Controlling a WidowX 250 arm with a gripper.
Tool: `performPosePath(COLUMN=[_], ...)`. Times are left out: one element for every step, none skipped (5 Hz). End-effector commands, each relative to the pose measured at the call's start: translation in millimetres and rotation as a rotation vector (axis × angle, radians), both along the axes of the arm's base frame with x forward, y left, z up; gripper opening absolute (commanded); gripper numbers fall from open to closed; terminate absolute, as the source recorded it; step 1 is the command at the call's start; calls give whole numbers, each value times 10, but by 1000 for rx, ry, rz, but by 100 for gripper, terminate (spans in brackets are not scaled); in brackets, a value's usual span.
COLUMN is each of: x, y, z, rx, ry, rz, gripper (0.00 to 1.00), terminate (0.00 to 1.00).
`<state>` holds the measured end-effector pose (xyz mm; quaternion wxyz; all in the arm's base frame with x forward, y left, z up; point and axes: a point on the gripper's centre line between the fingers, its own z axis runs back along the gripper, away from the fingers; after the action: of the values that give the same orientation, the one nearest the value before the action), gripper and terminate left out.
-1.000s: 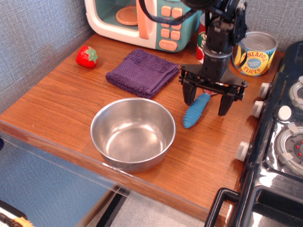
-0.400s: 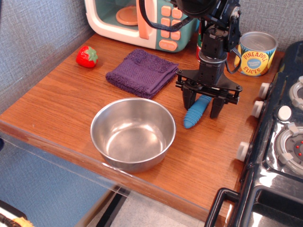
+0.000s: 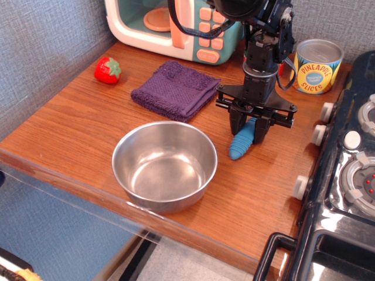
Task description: Move the blue spoon to the left of the pot and towel
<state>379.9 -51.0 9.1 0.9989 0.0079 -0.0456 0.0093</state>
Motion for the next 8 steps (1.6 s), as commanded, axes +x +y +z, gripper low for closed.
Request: performPosePath(x=[350, 452, 340, 54, -320, -704, -1028, -1199], y=[-335, -504, -332, 107, 561, 1037, 1513, 2000], z=[689, 1089, 1485, 1794, 1982, 1949, 1709, 1362], rx=[-137, -193, -218, -136, -70, -31, 35, 75], ry=[-224, -318, -378, -365, -334, -277, -235, -223], rz=[-53, -67, -25, -40, -13, 8, 30, 66], gripper=[0, 0, 0, 0, 0, 0, 0, 0], terminate=[0, 0, 0, 0, 0, 0, 0, 0])
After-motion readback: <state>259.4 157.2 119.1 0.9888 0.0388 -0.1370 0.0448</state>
